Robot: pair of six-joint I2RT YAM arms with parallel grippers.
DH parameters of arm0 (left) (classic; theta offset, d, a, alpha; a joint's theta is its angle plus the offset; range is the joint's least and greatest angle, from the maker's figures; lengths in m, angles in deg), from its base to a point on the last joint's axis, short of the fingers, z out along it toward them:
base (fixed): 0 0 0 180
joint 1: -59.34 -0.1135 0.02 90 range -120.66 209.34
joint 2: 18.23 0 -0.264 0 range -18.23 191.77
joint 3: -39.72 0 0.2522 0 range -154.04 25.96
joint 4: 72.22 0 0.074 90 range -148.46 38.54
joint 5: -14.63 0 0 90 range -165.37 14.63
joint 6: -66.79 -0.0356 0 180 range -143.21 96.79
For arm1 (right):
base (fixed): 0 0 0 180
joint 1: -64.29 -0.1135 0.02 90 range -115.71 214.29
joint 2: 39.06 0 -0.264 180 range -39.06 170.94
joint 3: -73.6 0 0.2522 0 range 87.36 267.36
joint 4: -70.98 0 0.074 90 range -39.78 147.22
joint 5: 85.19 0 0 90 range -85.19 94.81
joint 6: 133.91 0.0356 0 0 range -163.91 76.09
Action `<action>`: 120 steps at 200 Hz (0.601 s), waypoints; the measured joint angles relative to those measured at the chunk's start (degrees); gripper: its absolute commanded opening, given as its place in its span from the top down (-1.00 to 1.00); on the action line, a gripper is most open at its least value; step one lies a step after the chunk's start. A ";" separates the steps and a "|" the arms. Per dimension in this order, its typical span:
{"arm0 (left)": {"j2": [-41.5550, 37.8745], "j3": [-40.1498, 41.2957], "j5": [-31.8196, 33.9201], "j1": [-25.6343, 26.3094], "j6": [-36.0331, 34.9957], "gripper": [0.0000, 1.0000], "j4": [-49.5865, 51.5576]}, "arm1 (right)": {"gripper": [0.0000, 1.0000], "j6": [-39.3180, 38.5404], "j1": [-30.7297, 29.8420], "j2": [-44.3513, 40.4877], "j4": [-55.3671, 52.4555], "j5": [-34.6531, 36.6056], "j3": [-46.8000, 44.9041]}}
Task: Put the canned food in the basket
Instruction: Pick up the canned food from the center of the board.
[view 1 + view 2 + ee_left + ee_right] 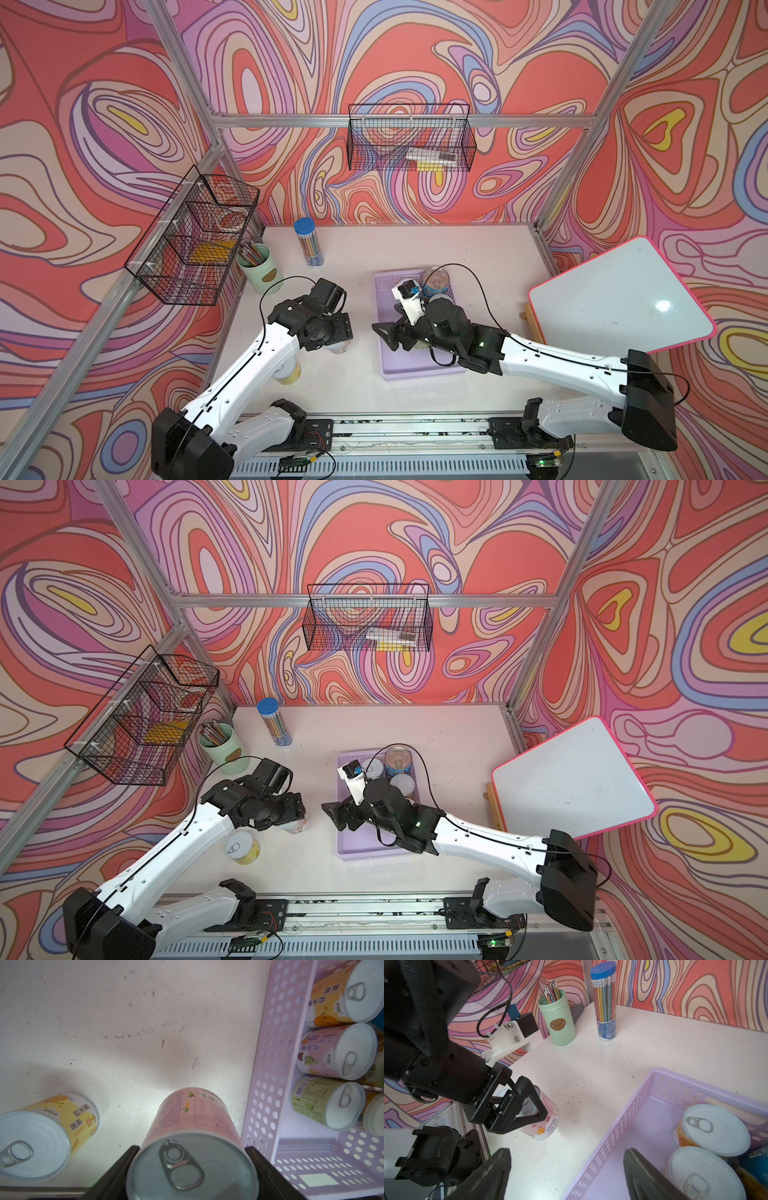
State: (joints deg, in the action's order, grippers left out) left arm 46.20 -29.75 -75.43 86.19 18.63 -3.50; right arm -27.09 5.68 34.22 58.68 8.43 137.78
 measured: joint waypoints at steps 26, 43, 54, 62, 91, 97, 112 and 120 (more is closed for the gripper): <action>2.73 -2.32 -0.28 2.62 -1.49 -0.40 -1.40 | -0.73 0.24 1.99 -2.97 -1.36 0.07 -1.73; 4.98 -4.17 -0.37 4.87 -2.40 -0.40 -2.21 | -0.74 0.39 3.45 -4.85 -2.86 -0.02 -2.62; 6.64 -5.62 -0.26 6.64 -2.97 -0.40 -2.56 | -0.74 0.42 4.50 -6.05 -3.93 -0.04 -2.99; 7.78 -6.64 -0.26 7.82 -3.37 -0.40 -2.86 | -0.74 0.44 5.20 -6.80 -4.57 -0.20 -3.19; 11.43 -9.68 -0.48 11.23 -4.81 -0.40 -4.50 | -0.74 0.42 7.80 -9.68 -6.84 -1.11 -4.22; 12.07 -10.14 -0.55 11.67 -5.05 -0.39 -4.83 | -0.74 0.42 8.44 -10.29 -7.32 -1.40 -4.50; 13.70 -11.45 -1.09 12.55 -6.05 -0.39 -5.27 | -0.74 0.42 9.75 -11.63 -8.48 -1.81 -5.27; 14.60 -12.26 -1.42 12.92 -6.71 -0.38 -5.44 | -0.74 0.42 10.45 -12.35 -9.14 -2.01 -5.68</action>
State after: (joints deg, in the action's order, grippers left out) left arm 60.80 -42.01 -76.85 99.10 11.92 -8.95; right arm -26.68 16.13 21.87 49.54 6.42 132.09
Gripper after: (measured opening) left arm 0.779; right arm 0.869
